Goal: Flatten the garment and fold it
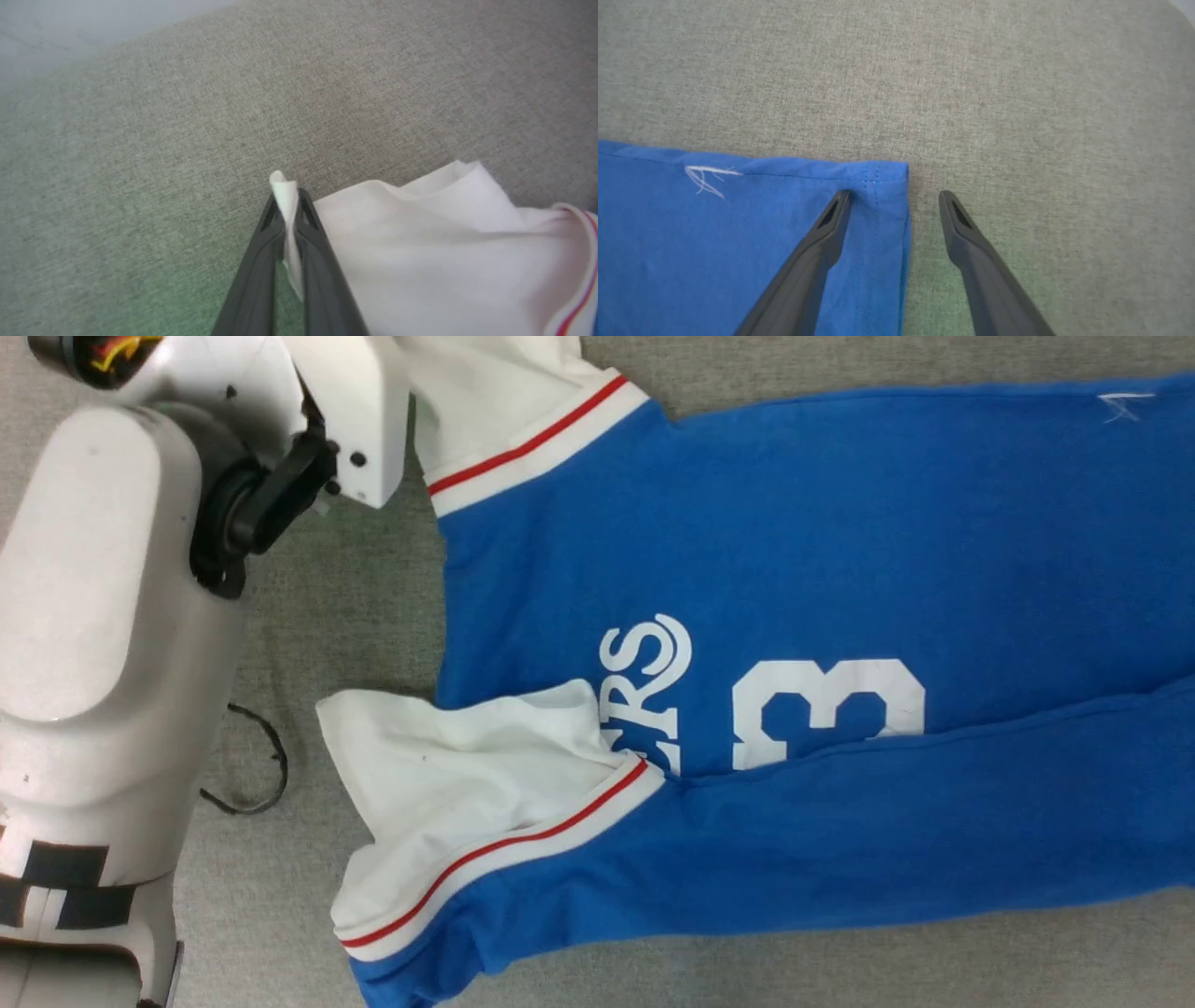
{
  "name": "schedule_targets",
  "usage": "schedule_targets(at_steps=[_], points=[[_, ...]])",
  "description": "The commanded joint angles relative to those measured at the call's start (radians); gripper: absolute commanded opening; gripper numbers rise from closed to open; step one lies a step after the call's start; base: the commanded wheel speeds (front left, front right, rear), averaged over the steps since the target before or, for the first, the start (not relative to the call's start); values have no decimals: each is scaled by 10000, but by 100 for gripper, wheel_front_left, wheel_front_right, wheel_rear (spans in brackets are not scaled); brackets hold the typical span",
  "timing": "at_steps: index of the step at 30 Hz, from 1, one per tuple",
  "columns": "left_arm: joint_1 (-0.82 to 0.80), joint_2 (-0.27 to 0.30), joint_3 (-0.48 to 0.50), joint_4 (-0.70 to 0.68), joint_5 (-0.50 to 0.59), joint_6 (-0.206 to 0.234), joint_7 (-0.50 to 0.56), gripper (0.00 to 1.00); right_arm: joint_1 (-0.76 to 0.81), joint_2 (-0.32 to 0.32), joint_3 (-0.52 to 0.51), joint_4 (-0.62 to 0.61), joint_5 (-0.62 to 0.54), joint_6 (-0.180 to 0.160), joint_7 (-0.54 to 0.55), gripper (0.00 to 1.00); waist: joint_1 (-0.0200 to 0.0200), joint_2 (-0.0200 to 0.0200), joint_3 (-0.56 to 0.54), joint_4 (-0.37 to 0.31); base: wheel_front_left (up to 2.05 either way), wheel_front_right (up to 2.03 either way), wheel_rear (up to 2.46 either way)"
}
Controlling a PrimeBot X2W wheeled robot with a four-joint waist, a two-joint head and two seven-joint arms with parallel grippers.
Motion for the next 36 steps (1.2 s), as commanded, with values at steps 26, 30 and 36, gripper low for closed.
schedule_targets(at_steps=[26,30,36], points=[[906,285,732,-724,172,141,-3699,0,2,-15,379,885,-66,-17,-2357,0,0,-1,-1501,291,0,0,0],[2061,530,823,-1602,300,323,-4263,0,717,121,336,735,90,-17,-2894,0,0,-1,-2147,341,0,0,0],[4492,735,902,-3572,337,856,-4744,0,2212,312,22,259,296,-17,-3535,0,0,-1,-3008,489,0,0,0]])
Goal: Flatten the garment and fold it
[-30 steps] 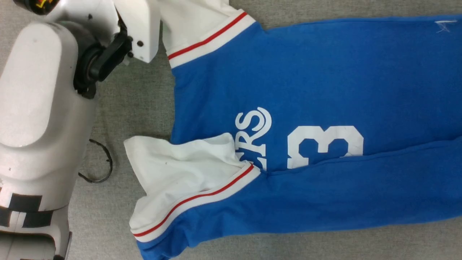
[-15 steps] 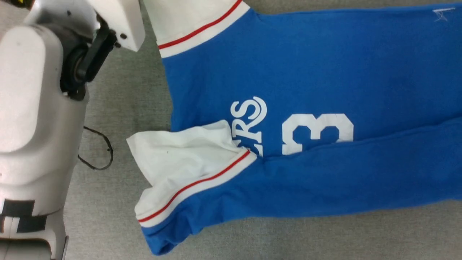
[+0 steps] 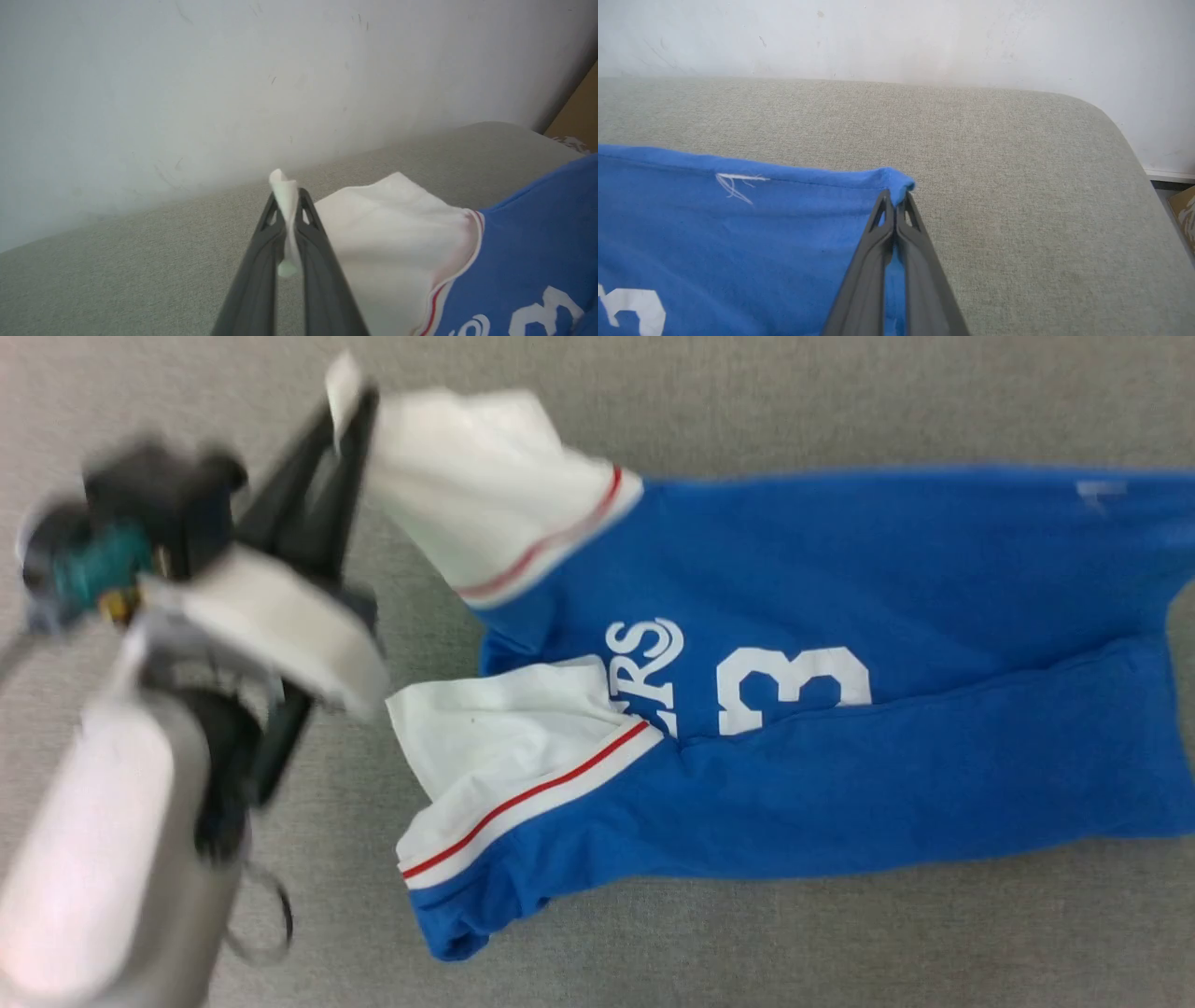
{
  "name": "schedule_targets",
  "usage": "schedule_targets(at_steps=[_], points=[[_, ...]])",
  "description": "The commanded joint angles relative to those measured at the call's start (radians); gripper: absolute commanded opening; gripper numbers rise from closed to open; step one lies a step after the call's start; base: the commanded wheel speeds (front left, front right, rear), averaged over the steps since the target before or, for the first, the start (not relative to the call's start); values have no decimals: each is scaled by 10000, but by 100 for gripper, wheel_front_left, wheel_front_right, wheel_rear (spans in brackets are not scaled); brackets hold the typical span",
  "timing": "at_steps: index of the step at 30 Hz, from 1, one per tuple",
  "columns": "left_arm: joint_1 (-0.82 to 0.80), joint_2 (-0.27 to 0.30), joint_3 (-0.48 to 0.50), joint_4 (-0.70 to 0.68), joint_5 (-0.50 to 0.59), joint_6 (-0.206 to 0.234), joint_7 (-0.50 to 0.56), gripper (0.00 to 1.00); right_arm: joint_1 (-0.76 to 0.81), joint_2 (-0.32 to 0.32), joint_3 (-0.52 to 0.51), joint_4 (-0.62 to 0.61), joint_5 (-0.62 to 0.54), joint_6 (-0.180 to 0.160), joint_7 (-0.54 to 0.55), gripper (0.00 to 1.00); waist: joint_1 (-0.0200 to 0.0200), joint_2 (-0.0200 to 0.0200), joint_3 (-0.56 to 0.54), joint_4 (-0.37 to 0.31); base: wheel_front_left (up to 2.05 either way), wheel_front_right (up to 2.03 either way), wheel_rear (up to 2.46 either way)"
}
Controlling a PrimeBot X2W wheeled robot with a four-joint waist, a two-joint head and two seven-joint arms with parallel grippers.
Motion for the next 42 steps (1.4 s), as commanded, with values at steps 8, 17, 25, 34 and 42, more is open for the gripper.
schedule_targets(at_steps=[8,17,25,34,42], points=[[3229,138,211,-1722,116,872,-679,0,1853,647,-519,-529,339,-21,-662,0,2,0,-1121,201,0,0,0],[5821,-189,33,-1978,-453,1256,-1131,0,3405,1271,-837,-458,603,-21,-853,0,2,0,-1226,197,0,0,0],[6259,-534,-343,-860,-1006,1081,-1093,0,3745,1241,-351,165,343,-21,-771,0,2,0,-1237,143,0,0,0],[5701,-1007,-698,694,-1270,768,-1268,45,3275,1294,134,1390,-59,-21,-867,0,2,0,-1356,98,0,0,0],[5493,-1482,-470,979,-1487,882,-1984,100,3193,1403,-88,1453,44,-21,-885,100,2,0,-1484,126,0,0,0]])
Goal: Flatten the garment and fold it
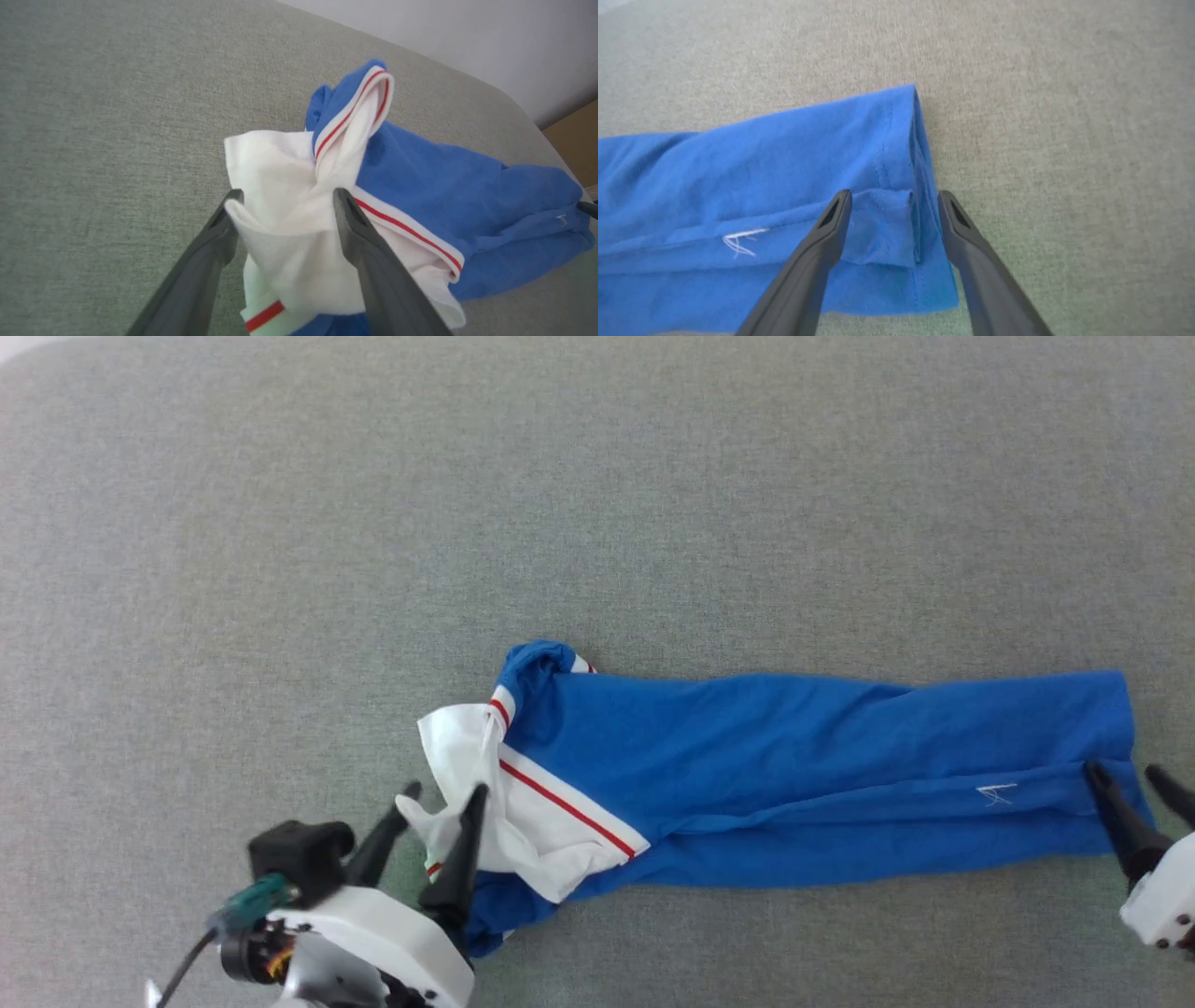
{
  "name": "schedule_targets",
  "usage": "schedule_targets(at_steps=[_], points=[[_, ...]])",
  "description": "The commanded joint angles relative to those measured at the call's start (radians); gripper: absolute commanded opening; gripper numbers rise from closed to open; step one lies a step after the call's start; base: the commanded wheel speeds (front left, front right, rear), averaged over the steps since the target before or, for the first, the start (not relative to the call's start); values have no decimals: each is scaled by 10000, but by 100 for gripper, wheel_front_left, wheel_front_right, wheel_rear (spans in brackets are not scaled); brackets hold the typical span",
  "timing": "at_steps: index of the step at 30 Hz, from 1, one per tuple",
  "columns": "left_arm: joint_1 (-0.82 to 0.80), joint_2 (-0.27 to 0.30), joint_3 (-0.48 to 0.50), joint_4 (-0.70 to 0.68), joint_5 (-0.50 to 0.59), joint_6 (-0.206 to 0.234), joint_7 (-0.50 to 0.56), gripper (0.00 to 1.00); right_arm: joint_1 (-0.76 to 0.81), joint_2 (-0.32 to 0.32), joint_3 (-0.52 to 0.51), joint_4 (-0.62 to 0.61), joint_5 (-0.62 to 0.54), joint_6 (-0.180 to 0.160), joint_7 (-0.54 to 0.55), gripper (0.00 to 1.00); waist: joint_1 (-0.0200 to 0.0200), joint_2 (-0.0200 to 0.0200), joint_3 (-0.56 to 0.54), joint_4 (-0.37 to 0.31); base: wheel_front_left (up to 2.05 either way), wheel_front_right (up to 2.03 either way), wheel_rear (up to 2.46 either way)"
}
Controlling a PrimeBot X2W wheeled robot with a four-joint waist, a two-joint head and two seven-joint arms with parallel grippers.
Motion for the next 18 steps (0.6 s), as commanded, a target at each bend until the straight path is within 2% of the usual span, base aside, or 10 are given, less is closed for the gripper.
schedule_targets(at_steps=[1,5,10,14,18], points=[[-43,-112,233,-200,-81,118,-370,100,15,45,-175,-347,163,-19,57,100,0,0,-85,26,0,0,0],[194,-227,688,-736,-23,475,-1045,100,207,83,-504,-1028,421,-19,280,100,0,0,-166,19,0,0,0],[540,-350,1493,-1634,890,1427,-2640,100,355,159,-1165,-1818,143,-19,566,100,0,0,-195,17,0,0,0],[602,-558,1622,-2052,1794,1894,-3165,100,303,309,-1222,-1570,-404,-19,959,100,0,0,-115,88,0,0,0],[640,-760,1495,-2038,2266,1973,-3270,100,65,396,-898,-1050,-674,-19,1246,100,0,0,10,193,0,0,0]])
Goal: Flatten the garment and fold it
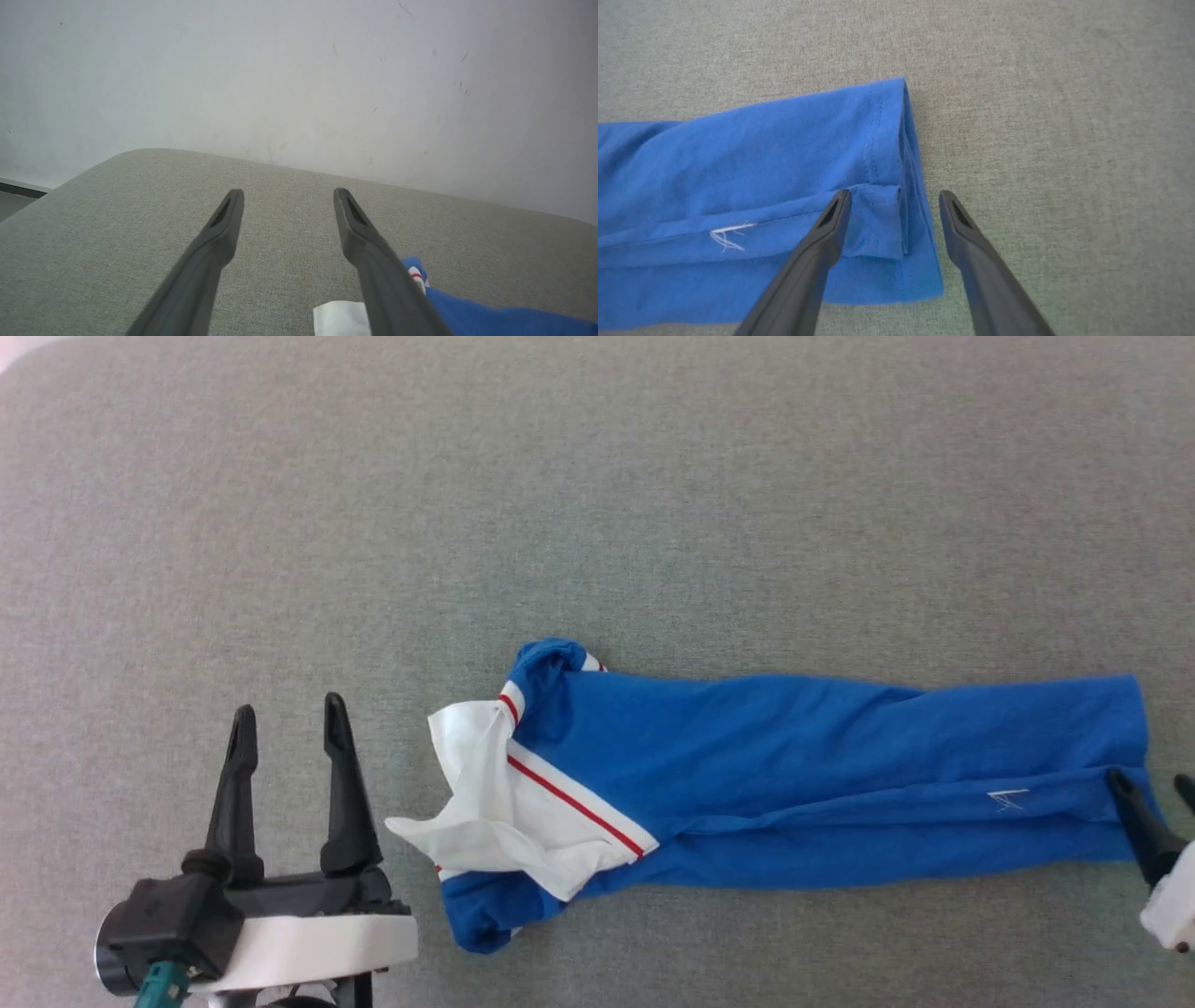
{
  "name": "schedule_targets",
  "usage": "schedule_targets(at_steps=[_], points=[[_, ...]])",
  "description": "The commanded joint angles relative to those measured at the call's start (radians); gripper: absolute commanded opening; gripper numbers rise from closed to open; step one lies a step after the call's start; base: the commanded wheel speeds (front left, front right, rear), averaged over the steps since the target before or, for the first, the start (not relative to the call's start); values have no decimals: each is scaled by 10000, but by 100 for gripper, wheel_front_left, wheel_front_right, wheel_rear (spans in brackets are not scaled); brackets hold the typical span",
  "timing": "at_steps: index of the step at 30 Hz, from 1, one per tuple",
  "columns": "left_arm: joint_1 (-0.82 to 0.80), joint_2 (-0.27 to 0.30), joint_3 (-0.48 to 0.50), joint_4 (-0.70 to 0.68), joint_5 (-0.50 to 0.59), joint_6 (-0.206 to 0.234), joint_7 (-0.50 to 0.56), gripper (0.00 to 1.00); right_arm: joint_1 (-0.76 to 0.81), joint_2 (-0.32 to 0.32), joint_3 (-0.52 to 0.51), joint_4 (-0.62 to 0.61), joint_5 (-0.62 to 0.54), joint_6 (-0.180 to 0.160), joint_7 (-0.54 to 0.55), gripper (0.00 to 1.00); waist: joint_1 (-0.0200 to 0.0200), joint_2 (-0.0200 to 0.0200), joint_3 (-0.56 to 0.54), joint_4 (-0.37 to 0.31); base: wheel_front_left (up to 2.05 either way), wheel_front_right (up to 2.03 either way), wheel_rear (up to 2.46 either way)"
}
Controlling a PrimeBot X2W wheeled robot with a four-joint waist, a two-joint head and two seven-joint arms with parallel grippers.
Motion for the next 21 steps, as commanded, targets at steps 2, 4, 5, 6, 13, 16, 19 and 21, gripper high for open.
schedule_targets(at_steps=[2,4,5,6,13,16,19,21], points=[[74,-67,-59,50,277,37,-102,100,-235,13,134,334,-178,-19,122,100,0,0,125,131,0,0,0],[39,-70,-114,107,441,32,-111,100,-329,-21,187,674,-297,-19,194,100,0,0,193,209,0,0,0],[27,-75,-122,130,491,32,-114,100,-372,-47,207,814,-326,-19,220,100,0,0,215,242,0,0,0],[21,-75,-129,147,527,27,-116,100,-409,-61,199,952,-334,-19,252,100,0,0,235,271,0,0,0],[-1,-96,-160,271,591,-46,-124,100,-465,-106,289,1590,10,-19,756,0,0,0,232,411,0,0,0],[34,-111,-150,359,557,-72,-126,100,-427,-153,352,1533,92,-19,944,0,0,0,116,414,0,0,0],[98,-112,-129,450,515,-94,-127,100,-487,-205,219,1413,34,-19,829,0,0,0,-46,395,0,0,0],[145,-96,-121,504,499,-109,-128,100,-564,-247,4,1384,-73,-19,681,0,0,0,-148,392,0,0,0]])
